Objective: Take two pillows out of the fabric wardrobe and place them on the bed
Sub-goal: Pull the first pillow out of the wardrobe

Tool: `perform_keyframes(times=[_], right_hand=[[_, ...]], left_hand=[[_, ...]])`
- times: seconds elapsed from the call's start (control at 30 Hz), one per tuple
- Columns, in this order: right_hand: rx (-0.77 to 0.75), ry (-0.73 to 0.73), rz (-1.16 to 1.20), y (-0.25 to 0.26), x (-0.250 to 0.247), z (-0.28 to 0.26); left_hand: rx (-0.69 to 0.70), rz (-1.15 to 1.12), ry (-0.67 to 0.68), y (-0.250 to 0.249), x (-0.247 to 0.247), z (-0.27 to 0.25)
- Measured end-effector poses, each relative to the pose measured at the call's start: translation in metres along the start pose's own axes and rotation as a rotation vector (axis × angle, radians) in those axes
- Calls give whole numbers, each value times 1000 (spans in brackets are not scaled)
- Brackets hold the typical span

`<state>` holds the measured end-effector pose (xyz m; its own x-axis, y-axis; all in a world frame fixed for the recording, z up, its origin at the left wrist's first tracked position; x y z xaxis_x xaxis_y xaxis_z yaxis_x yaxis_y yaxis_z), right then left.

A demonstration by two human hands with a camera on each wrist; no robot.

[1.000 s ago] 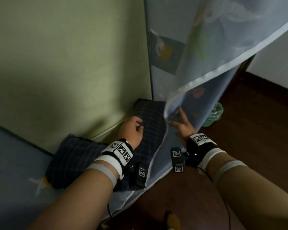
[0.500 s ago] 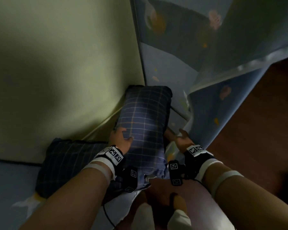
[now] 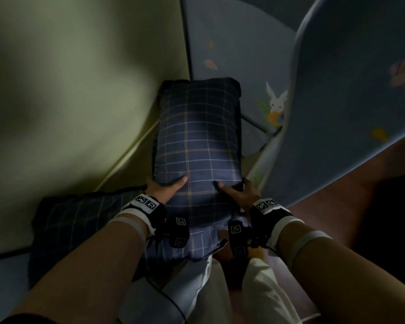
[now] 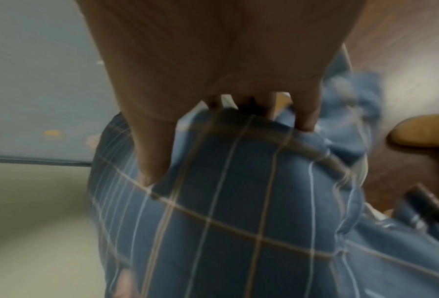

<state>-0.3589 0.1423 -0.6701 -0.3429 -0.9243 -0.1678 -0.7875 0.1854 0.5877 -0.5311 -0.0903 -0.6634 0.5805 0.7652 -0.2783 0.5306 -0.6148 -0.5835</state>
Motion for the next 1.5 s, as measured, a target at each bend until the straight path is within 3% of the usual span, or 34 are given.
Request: perform_keyframes(times=[0.1, 0.27, 0.5, 0.7, 0.93, 1.17, 1.37, 1.5], right_hand=[[5, -39, -6, 5, 2, 0], [-76, -9, 64, 14, -2, 14], [-277, 67, 211, 68, -12, -39], [-488, 264, 151, 97, -34, -102], [-608, 494, 52, 100, -61, -168], [-657, 741, 7, 75, -43, -253], [-714, 954, -122, 14, -14, -340], [-773, 1120, -269, -52, -11, -419]], left_hand=[[148, -19, 20, -14, 2, -4], [189, 2, -17, -49, -8, -38], [365, -30, -230, -104, -25, -113], [459, -72, -472, -114, -16, -211], [500, -201, -707, -85, 28, -339], [513, -247, -922, -40, 57, -475], [541, -172, -1179, 25, 92, -605], [483, -204, -1324, 97, 144, -692]])
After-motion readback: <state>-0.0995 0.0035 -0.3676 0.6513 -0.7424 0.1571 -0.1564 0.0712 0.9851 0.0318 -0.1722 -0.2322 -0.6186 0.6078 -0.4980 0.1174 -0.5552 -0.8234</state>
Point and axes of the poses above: each hand's wrist, its own z-axis towards the middle knuckle, its own x-axis out of the palm, y = z × x, the point moved 8 cm from there along z, towards the middle knuckle, and after that the axes turned 9 degrees about y, right-handed, at the moved point
